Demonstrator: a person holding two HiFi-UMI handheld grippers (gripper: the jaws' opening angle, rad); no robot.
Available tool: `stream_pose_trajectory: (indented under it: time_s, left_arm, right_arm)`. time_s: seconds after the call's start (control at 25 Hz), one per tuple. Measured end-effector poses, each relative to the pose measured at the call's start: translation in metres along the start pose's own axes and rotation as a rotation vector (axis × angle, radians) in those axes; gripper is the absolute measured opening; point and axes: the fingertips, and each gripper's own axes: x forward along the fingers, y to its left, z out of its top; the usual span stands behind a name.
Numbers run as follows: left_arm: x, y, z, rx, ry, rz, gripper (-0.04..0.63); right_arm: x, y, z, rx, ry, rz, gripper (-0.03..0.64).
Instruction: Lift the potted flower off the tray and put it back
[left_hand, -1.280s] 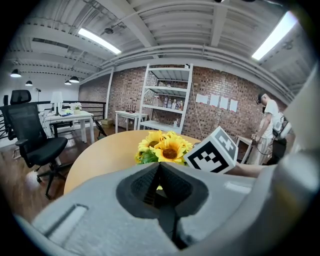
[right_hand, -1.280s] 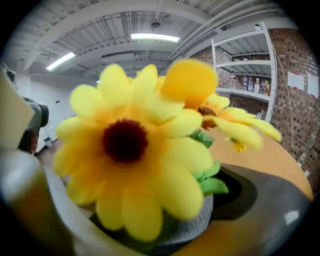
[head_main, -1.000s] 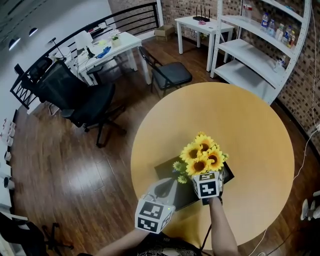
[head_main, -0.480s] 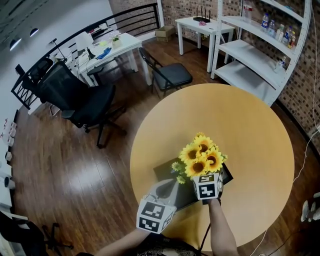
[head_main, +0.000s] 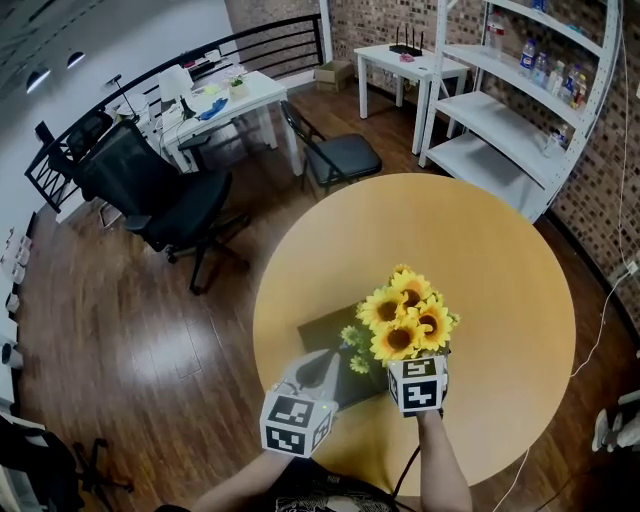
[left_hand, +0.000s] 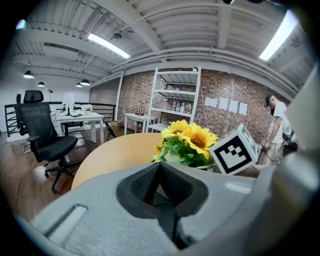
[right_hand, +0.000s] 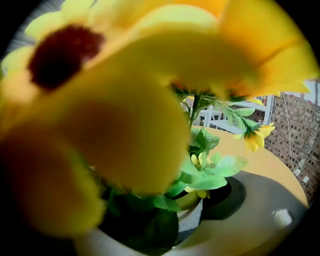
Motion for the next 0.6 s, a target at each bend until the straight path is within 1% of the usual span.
stream_pose_trajectory:
  time_s: [0.08,0.24,0.4,0.6]
  left_arm:
    - [-0.005,-0.007,0.002,-0.006,-0.019,0.017,0.005]
    - [-0.013,-0.041,-0.002,-0.022,-0.040,0.040,0.004]
    - [-0.013,-0.031,0.001,-0.031,-0.057,0.040,0.005]
    - [-0.012,-0.019,0.012,-0.032,-0.068,0.020,0.004]
  right_arm:
    - [-0.024,-0.004,0.004,-0.007,-0.031,-0.007,0.505]
    - [-0.082,-0.024,-0.005,-0.014,-0.067,-0.010,0.505]
    - [-0.107,-0.021,0.003,-0.002,-0.085,-0.025,0.505]
    - [-0.131,-0.012,0.019,0.002,-0.101,-0.048,0.505]
